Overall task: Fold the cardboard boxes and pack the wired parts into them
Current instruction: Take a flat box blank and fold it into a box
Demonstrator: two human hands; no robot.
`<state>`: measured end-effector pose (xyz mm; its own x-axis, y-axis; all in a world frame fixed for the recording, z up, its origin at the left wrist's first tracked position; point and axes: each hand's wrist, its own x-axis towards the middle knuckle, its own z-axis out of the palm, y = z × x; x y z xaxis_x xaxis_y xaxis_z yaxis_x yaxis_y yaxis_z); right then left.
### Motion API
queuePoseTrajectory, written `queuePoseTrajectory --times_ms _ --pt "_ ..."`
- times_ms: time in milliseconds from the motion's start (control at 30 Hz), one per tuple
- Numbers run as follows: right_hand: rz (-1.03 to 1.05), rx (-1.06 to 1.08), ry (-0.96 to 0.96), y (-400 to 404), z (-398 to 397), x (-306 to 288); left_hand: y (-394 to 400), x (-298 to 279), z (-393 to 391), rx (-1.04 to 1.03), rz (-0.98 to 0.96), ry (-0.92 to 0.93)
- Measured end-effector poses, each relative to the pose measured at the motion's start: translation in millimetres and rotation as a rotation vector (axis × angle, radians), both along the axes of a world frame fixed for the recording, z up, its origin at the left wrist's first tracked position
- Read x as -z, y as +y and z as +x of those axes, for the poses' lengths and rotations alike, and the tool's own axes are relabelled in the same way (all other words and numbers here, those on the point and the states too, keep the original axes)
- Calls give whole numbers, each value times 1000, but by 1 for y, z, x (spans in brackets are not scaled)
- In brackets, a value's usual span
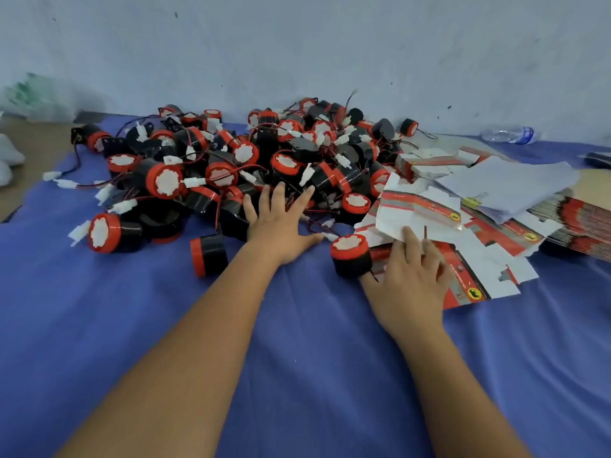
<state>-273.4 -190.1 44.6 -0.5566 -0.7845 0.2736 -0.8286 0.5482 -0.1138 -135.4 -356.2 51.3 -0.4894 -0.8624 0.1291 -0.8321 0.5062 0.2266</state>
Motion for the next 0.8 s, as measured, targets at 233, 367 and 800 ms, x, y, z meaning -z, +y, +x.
queuePoseTrajectory --times_ms 233,367,800 --pt "-225 55 2 -11 12 -13 24 -11 27 196 136 412" --pt "-439 66 148 -11 21 -28 58 -22 51 163 44 800" --pt "-244 -930 -77 -13 89 -9 71 -9 78 -40 804 1595"
